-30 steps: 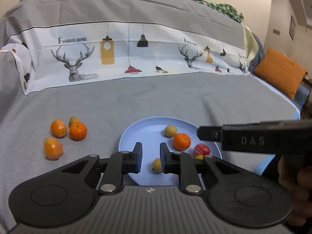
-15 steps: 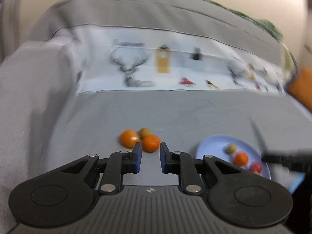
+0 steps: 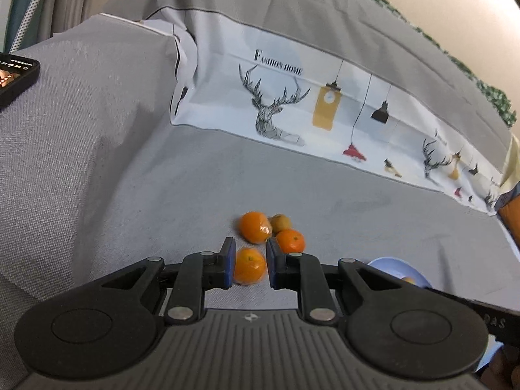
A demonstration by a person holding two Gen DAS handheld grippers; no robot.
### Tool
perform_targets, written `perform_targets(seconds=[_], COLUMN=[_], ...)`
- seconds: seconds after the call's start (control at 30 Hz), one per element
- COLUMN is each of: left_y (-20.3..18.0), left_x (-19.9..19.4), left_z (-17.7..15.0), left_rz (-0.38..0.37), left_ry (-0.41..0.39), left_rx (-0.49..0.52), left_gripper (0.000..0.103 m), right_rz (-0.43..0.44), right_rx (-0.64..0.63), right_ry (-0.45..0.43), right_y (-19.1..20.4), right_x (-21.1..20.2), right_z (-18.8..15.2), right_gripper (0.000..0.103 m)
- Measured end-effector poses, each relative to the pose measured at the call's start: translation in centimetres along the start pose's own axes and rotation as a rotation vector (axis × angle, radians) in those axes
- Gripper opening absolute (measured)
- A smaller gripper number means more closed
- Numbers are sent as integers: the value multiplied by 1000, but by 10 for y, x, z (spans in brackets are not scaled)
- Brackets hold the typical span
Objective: Organize fruits
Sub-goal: 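Move both tools to the oranges and grasp one orange with each tool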
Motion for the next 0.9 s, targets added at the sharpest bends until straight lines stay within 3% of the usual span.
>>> perform_targets(seconds=[0.33,0.4,0.47,0.5,0.7,0.9], left_y=[-13,-15,-16,-16,-14,-16], left_x=[30,39,47,51,69,84], left_z=[-8,-8,-9,-9,-13,-17], left_rz=[13,23,31,35,54,64], left_ry=[78,92,108,118,175,218], left_rx=[81,87,92,93,92,109], left_gripper=[31,41,51,56,56,56], right_rz=[97,116,112,111,103,75], right_rx=[3,-2,-5,-4,-1,-54], right_ry=[46,56,55,53,94,132], right_y=[25,30,34,35,41,50], right_x=[54,64,75,79,121,159], right_z=[17,21,25,26,27,23], right_gripper=[22,27,45,47,54,55])
Point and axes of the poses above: each gripper's, at about its wrist camera, not at the fingertips, and x roughly the way its jaws point, y to its left, z to its top, the point moved 7 cm from there along x, roughly the way its jaws point, and after that the axes turned 5 degrees about z, right-handed, at the moved point
